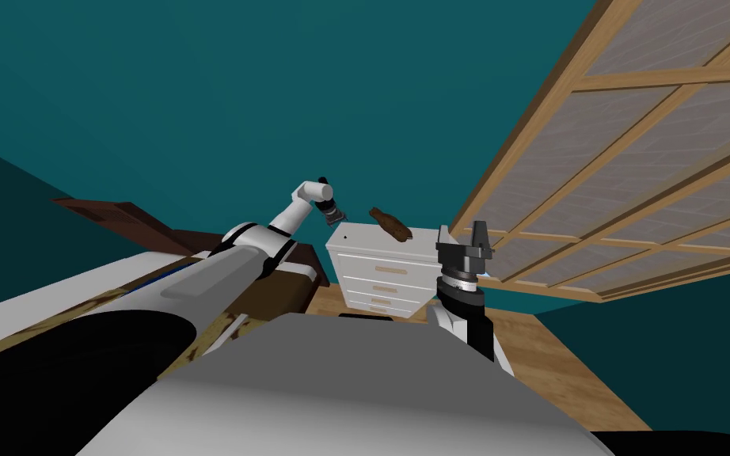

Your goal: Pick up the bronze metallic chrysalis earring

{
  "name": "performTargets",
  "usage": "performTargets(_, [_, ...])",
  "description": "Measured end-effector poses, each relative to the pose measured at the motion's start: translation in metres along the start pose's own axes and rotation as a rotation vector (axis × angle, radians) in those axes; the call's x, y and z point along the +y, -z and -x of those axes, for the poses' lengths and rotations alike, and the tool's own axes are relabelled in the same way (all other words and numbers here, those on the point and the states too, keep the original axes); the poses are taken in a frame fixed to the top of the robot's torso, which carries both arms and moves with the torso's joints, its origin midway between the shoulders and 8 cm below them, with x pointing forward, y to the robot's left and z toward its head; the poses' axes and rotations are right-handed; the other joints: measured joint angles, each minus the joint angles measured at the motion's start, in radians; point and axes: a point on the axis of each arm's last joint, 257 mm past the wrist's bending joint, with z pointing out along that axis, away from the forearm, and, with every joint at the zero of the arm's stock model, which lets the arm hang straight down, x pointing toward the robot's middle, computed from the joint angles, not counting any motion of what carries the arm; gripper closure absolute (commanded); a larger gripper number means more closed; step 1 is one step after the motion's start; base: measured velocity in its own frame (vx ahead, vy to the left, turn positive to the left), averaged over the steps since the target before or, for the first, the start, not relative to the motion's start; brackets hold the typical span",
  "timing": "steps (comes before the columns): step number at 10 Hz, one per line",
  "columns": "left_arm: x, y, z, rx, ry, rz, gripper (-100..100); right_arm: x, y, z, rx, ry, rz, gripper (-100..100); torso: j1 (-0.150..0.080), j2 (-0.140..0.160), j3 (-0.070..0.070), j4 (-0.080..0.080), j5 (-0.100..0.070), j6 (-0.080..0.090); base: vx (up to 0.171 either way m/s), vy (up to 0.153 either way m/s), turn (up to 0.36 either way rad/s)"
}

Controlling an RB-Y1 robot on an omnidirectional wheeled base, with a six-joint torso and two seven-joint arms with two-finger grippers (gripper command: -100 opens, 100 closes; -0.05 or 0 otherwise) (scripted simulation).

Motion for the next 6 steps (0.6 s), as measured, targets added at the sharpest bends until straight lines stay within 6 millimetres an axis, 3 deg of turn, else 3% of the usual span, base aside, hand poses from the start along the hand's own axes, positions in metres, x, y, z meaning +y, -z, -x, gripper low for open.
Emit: performTargets(6, [0.026,0.009,-0.024,0.149,-0.067,0.092,-100,0.000,0.000,0.000,0.000,0.000,0.000,0,0.001,0.000,0.000,0.000,0.000,0.000,-0.003,-0.071,0.007])
